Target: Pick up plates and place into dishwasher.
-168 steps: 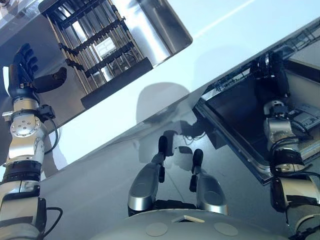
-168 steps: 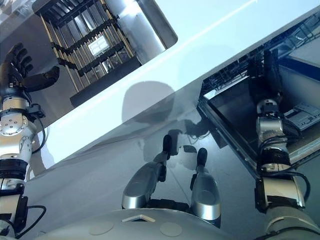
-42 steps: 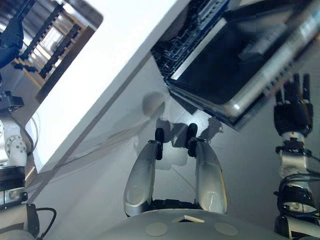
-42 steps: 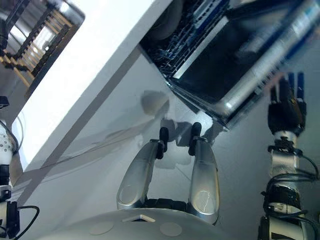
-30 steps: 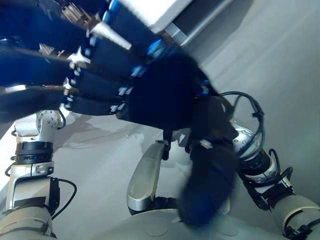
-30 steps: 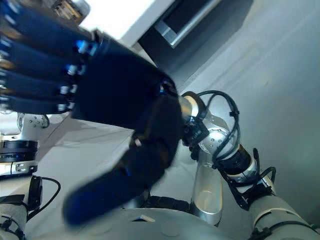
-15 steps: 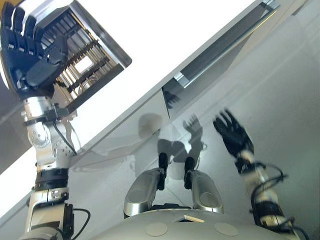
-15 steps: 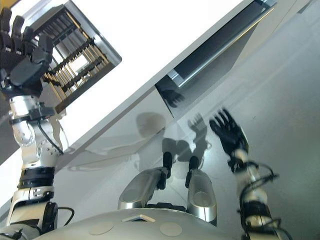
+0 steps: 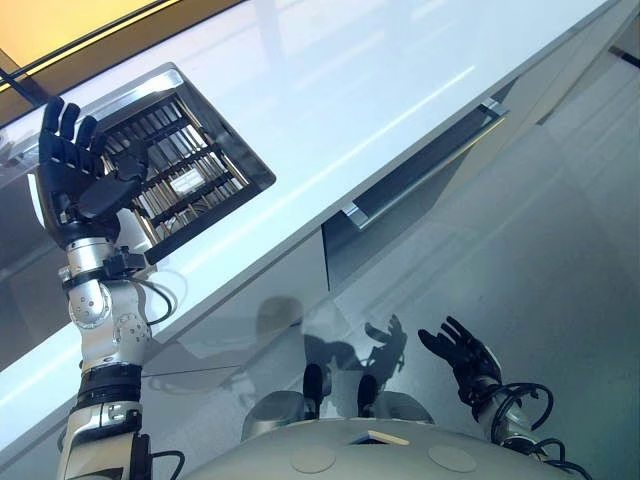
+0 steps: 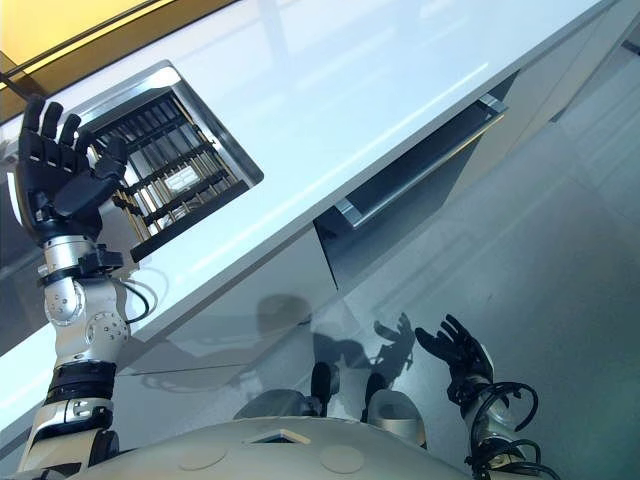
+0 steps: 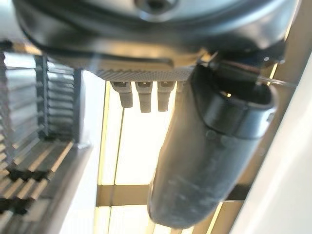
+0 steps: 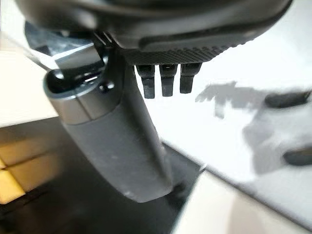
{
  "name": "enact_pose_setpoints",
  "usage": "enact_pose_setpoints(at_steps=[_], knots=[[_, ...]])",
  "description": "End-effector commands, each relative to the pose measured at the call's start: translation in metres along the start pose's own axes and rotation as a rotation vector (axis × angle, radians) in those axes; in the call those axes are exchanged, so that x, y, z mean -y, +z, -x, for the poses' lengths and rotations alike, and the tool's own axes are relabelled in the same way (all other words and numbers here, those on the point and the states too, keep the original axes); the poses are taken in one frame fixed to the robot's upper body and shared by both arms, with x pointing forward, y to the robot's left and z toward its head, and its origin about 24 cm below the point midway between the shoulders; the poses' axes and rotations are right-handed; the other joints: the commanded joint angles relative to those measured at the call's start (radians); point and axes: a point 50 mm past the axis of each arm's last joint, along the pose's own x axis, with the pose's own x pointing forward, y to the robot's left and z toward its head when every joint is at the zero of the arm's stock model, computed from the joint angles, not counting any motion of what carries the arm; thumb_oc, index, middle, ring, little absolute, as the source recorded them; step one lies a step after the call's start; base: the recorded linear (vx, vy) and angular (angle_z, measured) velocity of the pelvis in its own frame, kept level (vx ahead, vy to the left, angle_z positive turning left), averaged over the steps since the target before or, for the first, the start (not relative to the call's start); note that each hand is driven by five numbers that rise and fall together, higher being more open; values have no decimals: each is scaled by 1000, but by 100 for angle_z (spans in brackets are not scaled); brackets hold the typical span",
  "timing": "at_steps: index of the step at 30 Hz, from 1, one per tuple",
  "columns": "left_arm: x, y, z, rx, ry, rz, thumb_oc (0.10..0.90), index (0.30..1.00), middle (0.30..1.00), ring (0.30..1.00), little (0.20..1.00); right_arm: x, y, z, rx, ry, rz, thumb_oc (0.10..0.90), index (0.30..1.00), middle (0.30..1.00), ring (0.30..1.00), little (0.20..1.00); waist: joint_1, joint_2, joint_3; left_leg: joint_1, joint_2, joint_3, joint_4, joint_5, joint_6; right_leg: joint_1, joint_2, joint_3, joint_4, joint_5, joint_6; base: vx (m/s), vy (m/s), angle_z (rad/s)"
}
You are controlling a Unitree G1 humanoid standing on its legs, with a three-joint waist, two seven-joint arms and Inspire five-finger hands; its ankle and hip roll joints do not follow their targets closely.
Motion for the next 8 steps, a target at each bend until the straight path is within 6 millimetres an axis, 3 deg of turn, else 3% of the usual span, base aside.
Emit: enact_pose_setpoints(at_steps=[1,8], knots=[[-5,-5,4,-3,59,10,800,900,900,900,900,16,2,1,-25,-45,202,800,900,900,900,900,33,6,-36,-22,-9,55,18,-92,-9,-96,-6,21,75,-13,69,-28,-74,10],[-6,-7,4,-19,86,32,800,900,900,900,900,4,-20,4,-168,67,315,800,900,900,900,900,38,-3,-66,3,-4,48,27,-105,-11,-65,3,24,69,-26,63,1,-48,0]])
